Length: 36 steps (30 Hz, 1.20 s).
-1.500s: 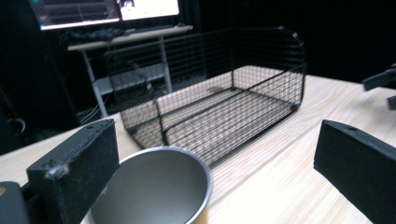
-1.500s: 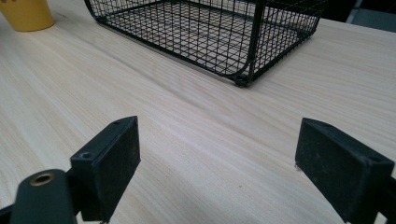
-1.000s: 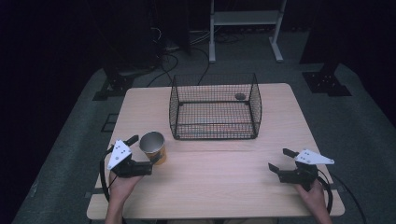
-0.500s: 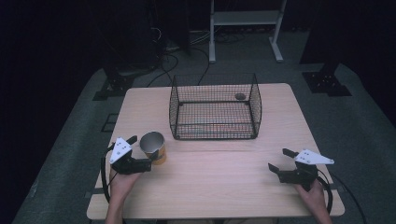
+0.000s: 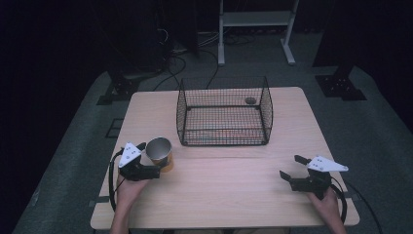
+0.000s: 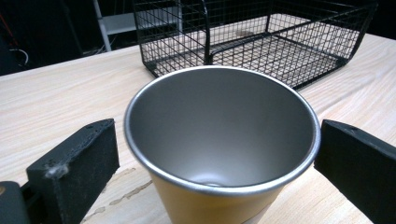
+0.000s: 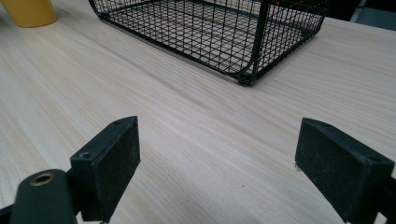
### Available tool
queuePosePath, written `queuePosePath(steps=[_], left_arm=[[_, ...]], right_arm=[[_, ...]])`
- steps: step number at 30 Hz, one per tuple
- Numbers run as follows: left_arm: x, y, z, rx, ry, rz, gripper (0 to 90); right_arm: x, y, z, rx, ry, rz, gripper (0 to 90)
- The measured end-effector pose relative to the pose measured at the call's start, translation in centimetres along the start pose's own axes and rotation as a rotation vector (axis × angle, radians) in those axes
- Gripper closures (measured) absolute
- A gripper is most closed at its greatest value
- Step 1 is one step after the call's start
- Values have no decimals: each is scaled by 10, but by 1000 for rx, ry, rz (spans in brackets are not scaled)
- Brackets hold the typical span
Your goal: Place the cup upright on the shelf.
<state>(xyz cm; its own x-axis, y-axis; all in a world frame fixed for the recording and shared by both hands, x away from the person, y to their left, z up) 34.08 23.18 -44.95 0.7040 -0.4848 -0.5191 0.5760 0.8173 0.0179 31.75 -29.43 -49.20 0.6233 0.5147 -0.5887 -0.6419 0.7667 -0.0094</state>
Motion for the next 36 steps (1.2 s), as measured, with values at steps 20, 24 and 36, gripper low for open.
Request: queuePosePath(steps=[20,24,36], left_arm=[[26,-2,-2,7,51,-13,0],[29,-2,-2,16,46,-21,42],[30,-1,-1,15,31,-18,131]], right_arm=[[0,-1,0,8,-4,4,130],[-1,-1,0,13,-7,5,130],[-1,-2,0,17,-12,7,130]])
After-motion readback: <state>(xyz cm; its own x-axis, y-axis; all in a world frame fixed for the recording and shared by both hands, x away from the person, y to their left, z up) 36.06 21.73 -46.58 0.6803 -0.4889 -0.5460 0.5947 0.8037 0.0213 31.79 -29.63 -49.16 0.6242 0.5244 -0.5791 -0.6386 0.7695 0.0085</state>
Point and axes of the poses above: each handheld gripper's, and its own axes: x roughly forward along the jaws, z roughly out of its top, y roughly to its left, the point moved 3 cm from there along x, roughly forward along the jaws, and after that the axes turned 11 degrees about y, right-handed, at the moved point
